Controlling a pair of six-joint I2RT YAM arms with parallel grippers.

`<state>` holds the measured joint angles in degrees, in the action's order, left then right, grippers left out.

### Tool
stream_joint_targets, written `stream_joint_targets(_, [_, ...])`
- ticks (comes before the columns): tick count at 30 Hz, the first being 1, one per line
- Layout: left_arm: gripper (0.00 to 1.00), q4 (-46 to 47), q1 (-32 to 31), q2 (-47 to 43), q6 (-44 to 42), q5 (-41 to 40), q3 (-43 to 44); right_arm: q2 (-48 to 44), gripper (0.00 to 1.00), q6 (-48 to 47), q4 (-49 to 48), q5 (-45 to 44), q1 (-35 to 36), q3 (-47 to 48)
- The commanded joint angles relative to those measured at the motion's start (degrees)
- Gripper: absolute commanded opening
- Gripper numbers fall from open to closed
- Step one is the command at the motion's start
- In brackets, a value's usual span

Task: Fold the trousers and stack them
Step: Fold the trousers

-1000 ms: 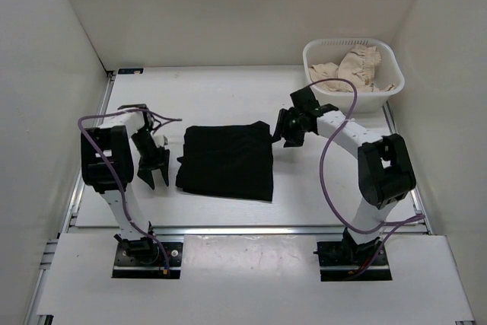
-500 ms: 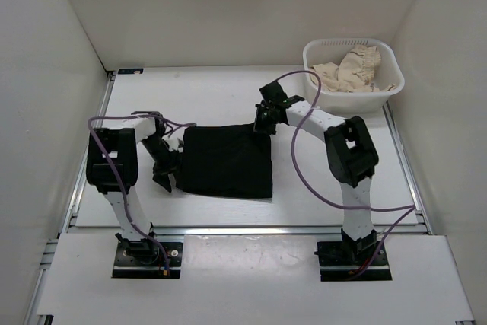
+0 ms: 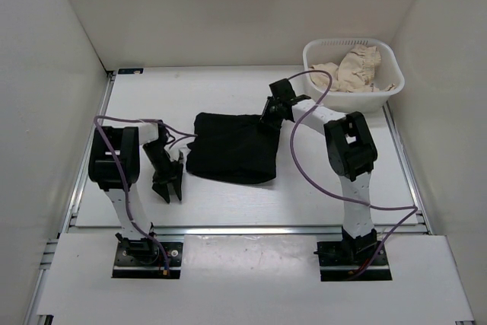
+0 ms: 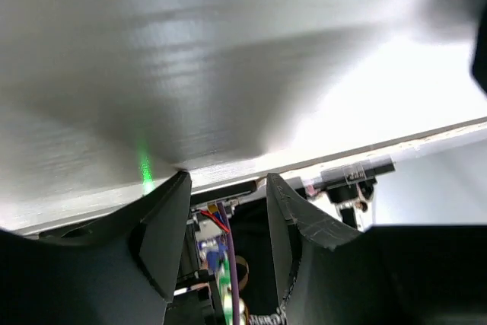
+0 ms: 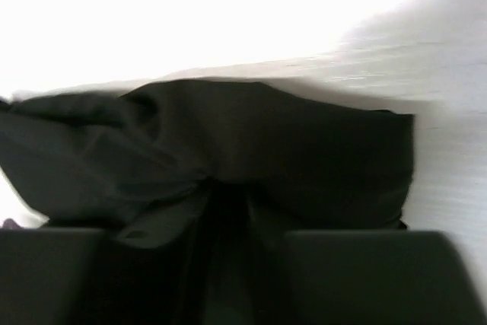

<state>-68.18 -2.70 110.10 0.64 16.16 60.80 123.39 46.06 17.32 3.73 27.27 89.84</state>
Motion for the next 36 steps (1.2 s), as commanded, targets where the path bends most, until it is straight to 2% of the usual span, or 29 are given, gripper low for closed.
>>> stream_joint_targets(1, [0.56, 0.9, 0.5, -5.8, -0.6, 1.4, 2.6, -4.9, 0.3, -6.5, -1.7, 2.8, 1.2, 0.9])
stream_joint_targets(2, [0.56, -1.9, 1.2, -6.6, -0.6, 1.4, 4.2, -5.8, 0.34, -8.1, -1.0, 2.8, 1.8, 0.9])
stream_joint_targets(3, [0.57, -3.0, 3.0, -7.3, -0.6, 2.1, 6.5, -8.1, 0.43, -11.1, -1.0, 2.8, 1.8, 0.9])
stream_joint_targets(5, [0.57, -4.2, 5.2, -7.3, -0.6, 4.0, 16.9, -10.9, 0.51, -14.3, 0.9, 2.8, 3.0, 0.2])
stream_joint_targets(6, [0.57, -4.2, 6.2, -4.5, -0.6, 4.8, 21.4, -13.7, 0.56, -17.7, 1.6, 1.0, 3.6, -0.5])
stream_joint_targets(7, [0.57, -3.7, 6.7, -2.9, -0.6, 6.1, 26.2, -15.0, 0.56, -19.6, 2.3, -0.3, 4.8, -0.5])
stream_joint_targets(8, [0.59, -2.6, 7.3, -1.1, -0.6, 6.8, 35.3, -17.0, 0.56, -21.3, 3.6, -1.5, 5.7, -0.5])
stream_joint_targets(10, [0.63, 1.0, 7.3, 4.9, -0.6, 9.1, 43.6, -18.4, 0.57, -26.7, 3.6, -3.0, 9.4, -0.5])
stream_joint_targets(11, [0.68, 1.7, 6.4, 7.1, -0.6, 13.2, 50.9, -18.5, 0.57, -28.5, 3.6, -3.0, 11.0, -0.5])
stream_joint_targets(14, [0.7, 3.0, 4.1, 15.8, -0.6, 19.8, 62.0, -15.1, 0.59, -33.6, 5.3, -0.3, 17.3, 1.7])
stream_joint_targets(17, [0.76, 6.2, 3.4, 20.1, -0.6, 23.3, 64.1, -8.9, 0.59, -36.0, 8.2, 0.8, 23.1, 9.2])
stream_joint_targets(22, [0.79, 9.2, 3.4, 23.3, -0.6, 28.2, 62.7, 1.1, 0.59, -38.1, 10.1, -3.9, 31.2, 20.3])
stream_joint_targets(29, [0.79, 10.4, 2.2, 27.1, -0.6, 28.8, 62.2, 8.3, 0.6, -36.0, 11.4, -19.1, 35.2, 26.7])
stream_joint_targets(32, [0.73, 10.9, 1.0, 27.1, -0.6, 28.3, 61.0, 10.9, 0.6, -34.8, 13.5, -23.0, 35.2, 29.2])
stream_joint_targets(34, [0.67, 10.9, 0.5, 27.7, -0.6, 28.3, 60.3, 12.6, 0.6, -34.8, 14.1, -21.6, 35.2, 30.1])
stream_joint_targets(36, [0.56, 10.9, 0.5, 27.7, -0.6, 28.9, 59.6, 13.3, 0.59, -34.8, 14.1, -20.2, 35.2, 30.1])
